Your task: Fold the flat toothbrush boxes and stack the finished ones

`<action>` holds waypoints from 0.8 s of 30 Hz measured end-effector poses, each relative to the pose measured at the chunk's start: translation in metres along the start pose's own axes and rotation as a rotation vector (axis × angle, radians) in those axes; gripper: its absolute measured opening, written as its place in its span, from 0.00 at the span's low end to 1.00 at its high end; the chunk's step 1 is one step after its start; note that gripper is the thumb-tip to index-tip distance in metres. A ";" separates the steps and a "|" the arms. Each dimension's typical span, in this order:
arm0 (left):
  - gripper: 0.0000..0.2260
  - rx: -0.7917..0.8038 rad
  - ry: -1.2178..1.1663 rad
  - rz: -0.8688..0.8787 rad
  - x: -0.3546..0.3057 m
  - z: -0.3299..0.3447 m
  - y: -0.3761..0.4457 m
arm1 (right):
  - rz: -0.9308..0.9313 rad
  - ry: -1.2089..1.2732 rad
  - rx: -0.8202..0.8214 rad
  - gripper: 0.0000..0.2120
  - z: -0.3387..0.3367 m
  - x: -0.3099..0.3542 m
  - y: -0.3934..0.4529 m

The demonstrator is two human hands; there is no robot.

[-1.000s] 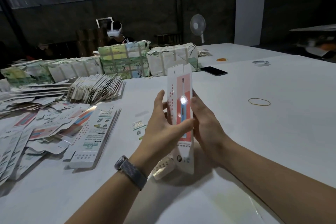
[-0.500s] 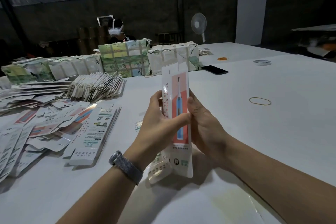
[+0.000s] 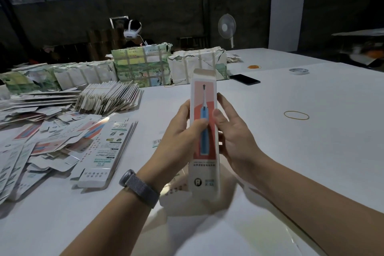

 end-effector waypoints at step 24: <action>0.20 -0.255 -0.227 -0.076 0.035 -0.002 -0.006 | -0.045 -0.076 -0.098 0.28 -0.010 -0.001 -0.005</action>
Point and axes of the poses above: each hand's wrist, its own y-axis towards the middle knuckle, its own z-axis out of the palm, x = y × z, the point moved 10 cm from there along y, towards the middle knuckle, and after that the axes turned 11 degrees about y, right-handed, at the moved point
